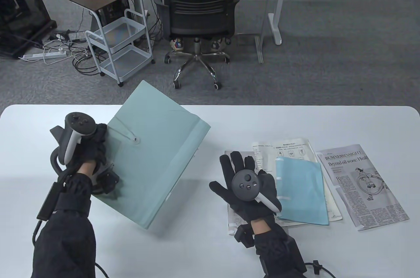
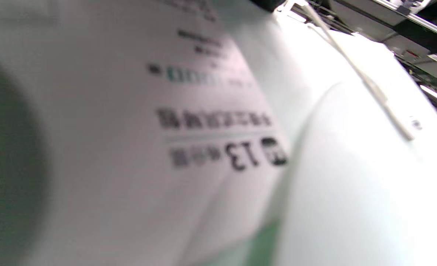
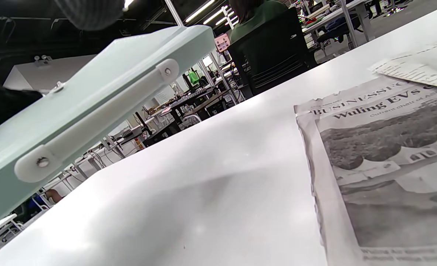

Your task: Sort materials into accordion folder compartments

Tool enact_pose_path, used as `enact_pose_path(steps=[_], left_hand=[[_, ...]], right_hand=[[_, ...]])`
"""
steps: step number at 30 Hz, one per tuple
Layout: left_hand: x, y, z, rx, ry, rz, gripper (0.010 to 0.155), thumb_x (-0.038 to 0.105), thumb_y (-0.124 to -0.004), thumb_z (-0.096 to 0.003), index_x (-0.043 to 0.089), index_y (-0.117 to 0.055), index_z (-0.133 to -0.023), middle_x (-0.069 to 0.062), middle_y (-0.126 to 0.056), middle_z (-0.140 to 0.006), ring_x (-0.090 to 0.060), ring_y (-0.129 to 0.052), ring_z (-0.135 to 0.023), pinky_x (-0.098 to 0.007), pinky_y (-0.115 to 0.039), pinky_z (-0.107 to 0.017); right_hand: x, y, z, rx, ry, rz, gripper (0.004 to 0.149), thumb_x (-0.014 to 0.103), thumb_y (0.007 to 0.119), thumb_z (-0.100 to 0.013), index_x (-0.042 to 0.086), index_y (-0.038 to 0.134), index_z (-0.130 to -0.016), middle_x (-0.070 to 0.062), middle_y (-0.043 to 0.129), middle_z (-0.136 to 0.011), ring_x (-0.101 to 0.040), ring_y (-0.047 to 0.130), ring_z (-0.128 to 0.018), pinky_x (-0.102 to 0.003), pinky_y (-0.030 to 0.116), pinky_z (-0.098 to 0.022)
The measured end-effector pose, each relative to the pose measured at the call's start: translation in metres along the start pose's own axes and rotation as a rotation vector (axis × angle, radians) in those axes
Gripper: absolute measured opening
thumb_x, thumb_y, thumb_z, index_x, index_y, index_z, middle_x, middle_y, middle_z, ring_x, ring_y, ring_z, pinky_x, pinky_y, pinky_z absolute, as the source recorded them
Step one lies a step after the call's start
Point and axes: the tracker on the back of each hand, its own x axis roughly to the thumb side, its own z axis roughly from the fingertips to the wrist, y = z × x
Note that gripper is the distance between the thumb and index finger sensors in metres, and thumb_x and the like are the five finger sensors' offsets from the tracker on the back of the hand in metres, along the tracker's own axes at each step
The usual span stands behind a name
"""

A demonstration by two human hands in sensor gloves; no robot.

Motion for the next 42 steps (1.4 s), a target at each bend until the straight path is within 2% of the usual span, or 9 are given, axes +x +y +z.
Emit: enact_pose_path(steps=[5,9,18,22,26,35,42], left_hand=[[-0.017,-0.02,0.022,-0.128,0.025,0.135,0.047,0.038,-0.044,-0.0731,0.015,-0.054,-0.112,-0.005,-0.087,-0.079,-0.024,-0.094,-0.054,-0.056,-0.076,-0.061],[-0.027,-0.038,0.035,-0.19,0.035,0.203,0.047,0.034,-0.042,-0.0736,0.011,-0.049,-0.114,-0.008,-0.085,-0.082,-0.025,-0.094,-0.055,-0.057,-0.077,-0.059],[-0.038,-0.094,0.054,-0.183,0.043,0.234,0.047,0.032,-0.039,-0.0736,0.009,-0.043,-0.114,-0.007,-0.083,-0.083,-0.022,-0.094,-0.056,-0.055,-0.08,-0.059],[-0.042,-0.123,0.058,-0.217,0.075,0.241,0.047,0.031,-0.038,-0.0736,0.008,-0.042,-0.114,-0.007,-0.082,-0.084,-0.022,-0.094,-0.056,-0.055,-0.08,-0.06],[-0.043,-0.141,0.061,-0.241,0.105,0.203,0.047,0.03,-0.038,-0.0737,0.007,-0.04,-0.115,-0.009,-0.081,-0.085,-0.022,-0.094,-0.058,-0.055,-0.079,-0.06],[-0.037,-0.165,0.068,-0.298,0.089,0.144,0.048,0.028,-0.037,-0.0739,0.004,-0.038,-0.115,-0.011,-0.08,-0.089,-0.025,-0.095,-0.061,-0.057,-0.079,-0.061],[-0.038,-0.168,0.071,-0.328,0.082,0.096,0.048,0.026,-0.039,-0.0745,-0.001,-0.039,-0.114,-0.015,-0.081,-0.091,-0.03,-0.099,-0.063,-0.059,-0.077,-0.062]], right_hand=[[0.002,-0.005,0.002,-0.014,-0.01,-0.015,0.074,0.057,0.044,-0.064,0.022,0.004,-0.115,-0.019,-0.011,-0.119,-0.062,-0.004,-0.099,-0.084,0.011,-0.051],[0.004,-0.008,0.004,-0.029,-0.018,-0.026,0.074,0.057,0.044,-0.064,0.021,0.004,-0.115,-0.019,-0.011,-0.119,-0.062,-0.004,-0.099,-0.084,0.011,-0.051],[0.004,-0.013,0.007,-0.045,-0.032,-0.064,0.076,0.057,0.044,-0.064,0.019,0.002,-0.114,-0.018,-0.011,-0.119,-0.061,-0.005,-0.099,-0.083,0.011,-0.051],[0.003,-0.014,0.007,-0.052,-0.032,-0.073,0.076,0.057,0.044,-0.064,0.019,0.002,-0.114,-0.018,-0.011,-0.119,-0.061,-0.005,-0.099,-0.083,0.011,-0.051],[0.003,-0.014,0.008,-0.048,-0.03,-0.075,0.076,0.057,0.044,-0.064,0.019,0.002,-0.114,-0.018,-0.011,-0.119,-0.061,-0.005,-0.099,-0.083,0.011,-0.051],[0.001,-0.015,0.01,-0.052,-0.023,-0.08,0.076,0.056,0.044,-0.064,0.019,0.003,-0.115,-0.018,-0.01,-0.119,-0.061,-0.005,-0.099,-0.083,0.011,-0.051],[-0.002,-0.015,0.011,-0.048,-0.005,-0.08,0.075,0.056,0.044,-0.064,0.019,0.004,-0.115,-0.019,-0.01,-0.119,-0.061,-0.004,-0.099,-0.083,0.011,-0.051]])
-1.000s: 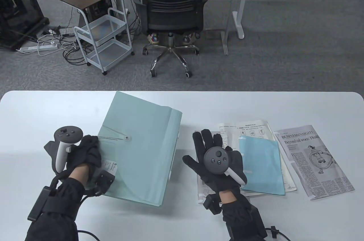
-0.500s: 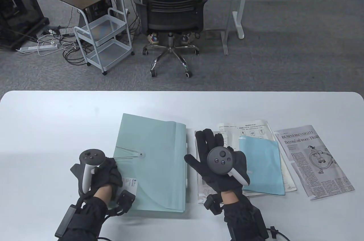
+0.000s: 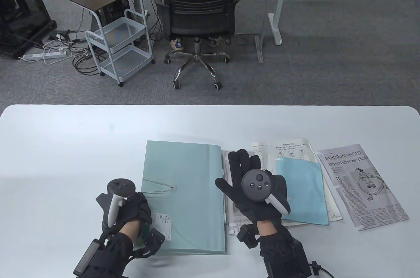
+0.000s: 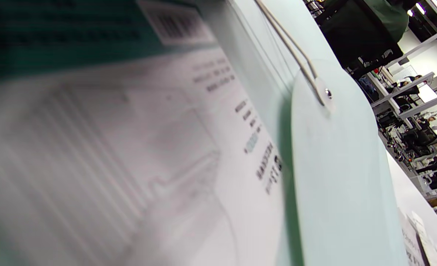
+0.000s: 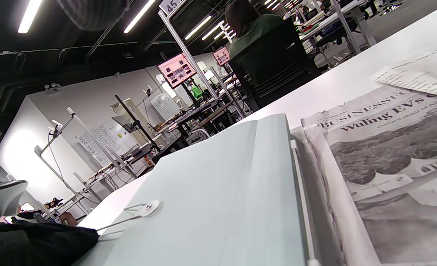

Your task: Sort materials into accordion folder compartments

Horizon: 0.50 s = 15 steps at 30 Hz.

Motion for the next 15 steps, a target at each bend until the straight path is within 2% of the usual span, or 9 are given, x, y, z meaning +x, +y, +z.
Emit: enact_pose_path(steps=[4,7,11,15], left_hand=[[0.003,0.006,0.003,-0.016,-0.006,-0.146,0.051,0.029,-0.046,-0.0754,-0.003,-0.047,-0.115,-0.025,-0.082,-0.101,-0.047,-0.097,-0.078,-0.068,-0.07,-0.064],[0.008,0.015,0.004,-0.083,-0.001,-0.249,0.056,0.035,-0.045,-0.076,-0.001,-0.041,-0.12,-0.035,-0.063,-0.116,-0.061,-0.077,-0.095,-0.074,-0.06,-0.068],[0.017,0.021,0.005,-0.013,-0.101,-0.247,0.057,0.035,-0.048,-0.0755,0.001,-0.04,-0.12,-0.036,-0.05,-0.121,-0.063,-0.065,-0.101,-0.075,-0.054,-0.07],[0.028,0.013,0.005,0.105,-0.228,-0.266,0.054,0.03,-0.058,-0.0736,0.002,-0.048,-0.118,-0.035,-0.046,-0.12,-0.063,-0.06,-0.102,-0.074,-0.051,-0.071]], right_hand=[[0.0,0.002,-0.001,0.008,0.014,0.018,0.075,0.056,0.044,-0.064,0.019,0.003,-0.115,-0.021,-0.01,-0.119,-0.062,-0.004,-0.099,-0.083,0.012,-0.052],[0.0,0.007,-0.003,0.022,0.047,0.05,0.077,0.056,0.044,-0.064,0.015,0.005,-0.116,-0.027,-0.008,-0.118,-0.064,0.002,-0.099,-0.084,0.015,-0.053],[-0.001,0.014,-0.006,0.018,0.12,0.126,0.076,0.052,0.045,-0.066,0.01,0.008,-0.116,-0.031,-0.001,-0.119,-0.066,0.014,-0.1,-0.083,0.023,-0.058],[-0.004,0.023,-0.009,0.037,0.159,0.142,0.076,0.052,0.046,-0.066,0.006,0.011,-0.117,-0.034,0.008,-0.119,-0.065,0.025,-0.1,-0.081,0.03,-0.06]])
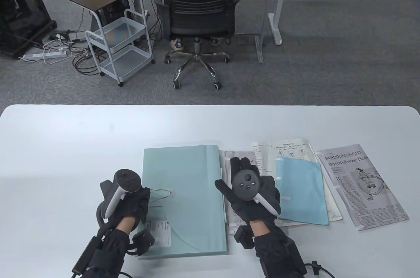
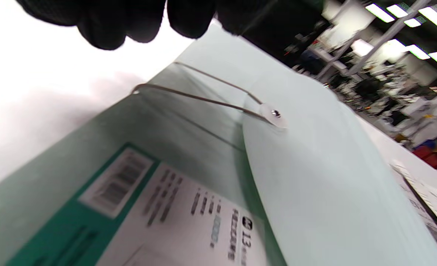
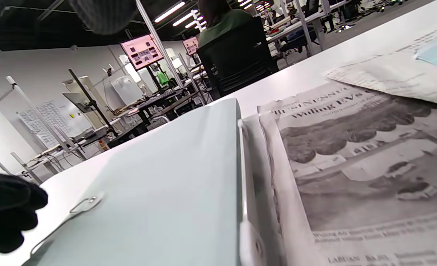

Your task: Sort materials into accordion folder compartments

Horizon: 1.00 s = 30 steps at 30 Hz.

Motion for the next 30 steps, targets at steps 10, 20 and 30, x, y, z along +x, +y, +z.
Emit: enact_pose_path(steps=[10,20,30], left_hand=[[0.019,-0.035,-0.005,-0.106,-0.153,-0.158,0.065,0.032,-0.069,-0.0702,-0.002,-0.047,-0.12,-0.034,-0.04,-0.121,-0.062,-0.046,-0.106,-0.072,-0.04,-0.075],[0.014,-0.046,-0.008,-0.076,-0.206,-0.239,0.071,0.037,-0.078,-0.0658,-0.001,-0.05,-0.119,-0.032,-0.043,-0.121,-0.06,-0.049,-0.102,-0.066,-0.045,-0.077],[0.015,-0.051,-0.012,-0.016,-0.206,-0.305,0.054,0.04,-0.081,-0.0641,0.011,-0.068,-0.109,-0.027,-0.049,-0.119,-0.056,-0.057,-0.099,-0.066,-0.049,-0.076]], right_hand=[[-0.005,0.031,-0.009,0.151,0.109,0.05,0.077,0.05,0.051,-0.066,-0.004,0.026,-0.116,-0.037,0.039,-0.112,-0.055,0.061,-0.09,-0.069,0.054,-0.062],[-0.007,0.061,-0.015,0.341,0.237,0.071,0.075,0.046,0.056,-0.066,-0.006,0.034,-0.114,-0.033,0.058,-0.103,-0.039,0.079,-0.076,-0.057,0.067,-0.056],[0.0,0.073,-0.015,0.341,0.262,0.106,0.072,0.045,0.059,-0.065,-0.005,0.038,-0.113,-0.03,0.061,-0.099,-0.029,0.084,-0.068,-0.052,0.071,-0.054]])
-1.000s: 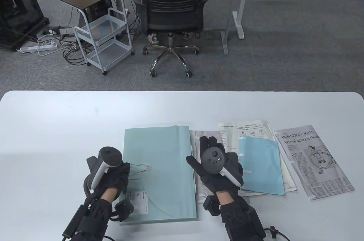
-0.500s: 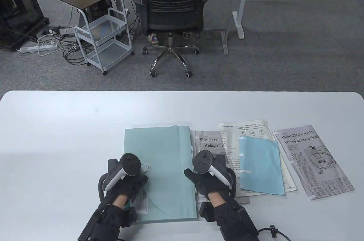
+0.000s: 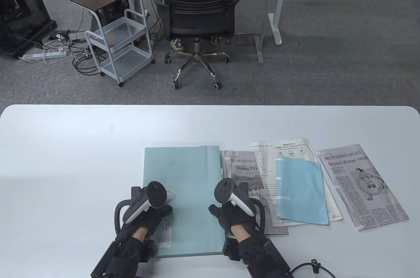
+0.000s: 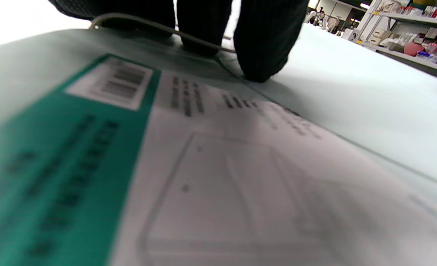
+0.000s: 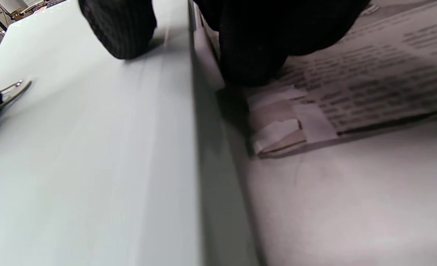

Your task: Sort materials into accordion folder compartments

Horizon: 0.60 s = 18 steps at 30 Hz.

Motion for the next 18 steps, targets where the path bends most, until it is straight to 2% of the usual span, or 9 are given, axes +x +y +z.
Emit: enact_pose_path(steps=[6,12,18], left_hand=[[0.0,0.001,0.0,-0.006,-0.002,0.005,0.037,0.034,-0.08,-0.0657,0.016,-0.079,-0.098,-0.027,-0.049,-0.119,-0.058,-0.057,-0.099,-0.068,-0.048,-0.076],[-0.008,0.003,-0.001,-0.072,-0.06,0.11,0.035,0.03,-0.076,-0.0677,0.011,-0.08,-0.097,-0.031,-0.042,-0.12,-0.062,-0.049,-0.099,-0.071,-0.043,-0.075],[-0.014,0.003,-0.003,-0.156,-0.118,0.25,0.037,0.027,-0.071,-0.0682,0.0,-0.081,-0.093,-0.035,-0.031,-0.12,-0.067,-0.032,-0.098,-0.074,-0.032,-0.071]], right_hand=[[0.0,0.0,0.001,-0.005,0.007,0.0,0.072,0.044,0.06,-0.064,-0.005,0.039,-0.112,-0.028,0.062,-0.098,-0.028,0.085,-0.067,-0.051,0.071,-0.054],[0.002,0.0,0.001,-0.004,0.018,-0.001,0.071,0.043,0.061,-0.064,-0.005,0.039,-0.112,-0.028,0.062,-0.098,-0.028,0.084,-0.067,-0.052,0.071,-0.054],[0.004,0.001,0.002,-0.013,0.023,0.009,0.072,0.042,0.06,-0.064,-0.006,0.038,-0.112,-0.029,0.062,-0.097,-0.028,0.085,-0.067,-0.051,0.071,-0.054]])
